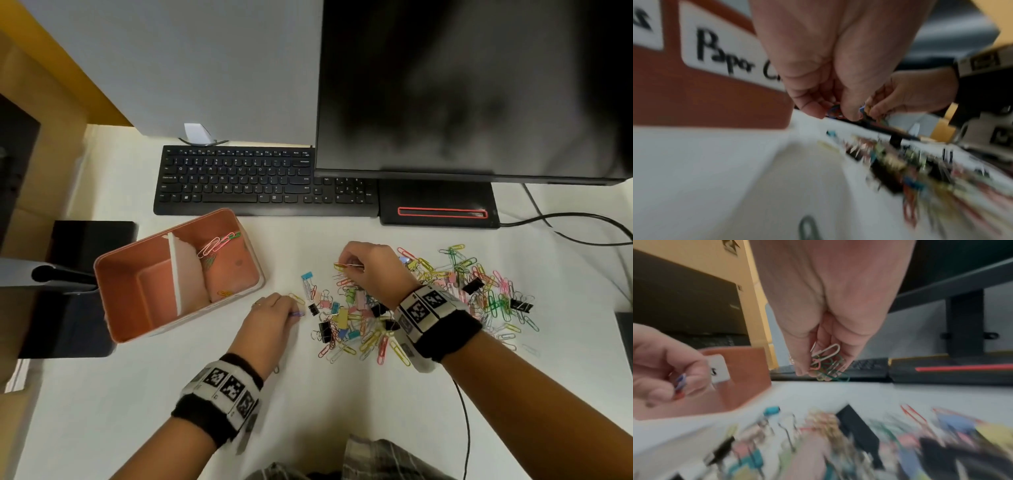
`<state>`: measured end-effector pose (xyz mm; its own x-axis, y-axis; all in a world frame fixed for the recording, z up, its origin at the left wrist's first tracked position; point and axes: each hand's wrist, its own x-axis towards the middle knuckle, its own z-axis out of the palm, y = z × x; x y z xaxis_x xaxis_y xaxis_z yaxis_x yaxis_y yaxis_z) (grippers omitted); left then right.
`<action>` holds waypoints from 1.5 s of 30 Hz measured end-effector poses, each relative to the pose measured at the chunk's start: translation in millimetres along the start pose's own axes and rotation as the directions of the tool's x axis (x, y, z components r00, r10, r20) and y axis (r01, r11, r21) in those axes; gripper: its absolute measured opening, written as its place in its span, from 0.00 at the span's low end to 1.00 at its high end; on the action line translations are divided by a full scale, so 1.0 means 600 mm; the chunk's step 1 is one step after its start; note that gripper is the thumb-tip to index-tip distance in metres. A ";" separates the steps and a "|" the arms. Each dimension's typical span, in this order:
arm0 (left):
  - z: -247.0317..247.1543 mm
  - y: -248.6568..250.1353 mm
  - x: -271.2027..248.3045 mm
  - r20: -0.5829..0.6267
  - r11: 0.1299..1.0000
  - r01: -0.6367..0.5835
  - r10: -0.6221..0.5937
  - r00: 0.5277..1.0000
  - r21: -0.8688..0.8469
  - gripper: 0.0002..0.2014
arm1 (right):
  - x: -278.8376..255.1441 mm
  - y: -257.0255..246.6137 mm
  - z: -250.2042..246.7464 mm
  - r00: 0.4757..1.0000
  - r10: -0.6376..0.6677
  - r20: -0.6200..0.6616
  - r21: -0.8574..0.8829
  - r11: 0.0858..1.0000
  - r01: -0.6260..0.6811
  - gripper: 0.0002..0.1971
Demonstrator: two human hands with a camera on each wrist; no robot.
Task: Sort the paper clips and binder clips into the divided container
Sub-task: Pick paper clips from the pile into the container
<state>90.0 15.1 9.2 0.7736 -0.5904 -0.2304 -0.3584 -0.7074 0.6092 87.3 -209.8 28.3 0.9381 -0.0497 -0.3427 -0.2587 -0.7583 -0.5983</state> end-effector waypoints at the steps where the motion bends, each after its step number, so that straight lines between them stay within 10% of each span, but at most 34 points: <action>1: -0.022 0.009 -0.011 -0.049 1.000 -0.015 0.015 0.999 -0.019 0.03 | -0.005 -0.017 -0.005 0.999 -0.030 -0.010 0.019 0.999 0.030 0.05; 6: -0.151 0.018 -0.030 -0.331 0.998 0.043 -0.054 0.942 -0.041 0.03 | 0.006 -0.151 -0.014 0.960 -0.243 -0.136 0.178 0.948 0.265 0.05; 13: -0.202 -0.040 -0.010 -0.313 0.969 0.248 -0.228 0.922 0.026 0.17 | 0.065 -0.283 0.044 0.958 -0.266 -0.107 0.263 0.922 0.285 0.10; 17: -0.171 -0.019 -0.048 -0.354 1.000 -0.005 0.009 0.935 0.012 0.12 | 0.045 -0.215 0.032 0.965 -0.180 -0.192 0.255 0.940 0.226 0.10; 21: -0.082 -0.019 -0.058 -0.143 0.995 -0.093 0.086 0.986 -0.046 0.13 | 0.014 -0.073 0.004 0.992 0.015 -0.123 0.023 1.000 -0.012 0.13; 31: 0.036 -0.027 0.031 -0.045 1.000 0.012 -0.012 0.999 0.001 0.14 | 0.032 0.014 0.014 0.978 0.106 0.180 -0.186 0.980 -0.072 0.15; 45: 0.049 -0.025 0.047 0.004 0.990 0.142 -0.142 0.990 -0.019 0.05 | 0.021 0.040 0.032 0.973 0.103 0.207 -0.126 0.989 -0.078 0.05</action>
<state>101.6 -2.3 -28.6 0.8147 -0.4852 -0.3174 -0.2348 -0.7767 0.5845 88.3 -216.2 -4.5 0.8388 0.0081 -0.5444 -0.2997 -0.8279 -0.4741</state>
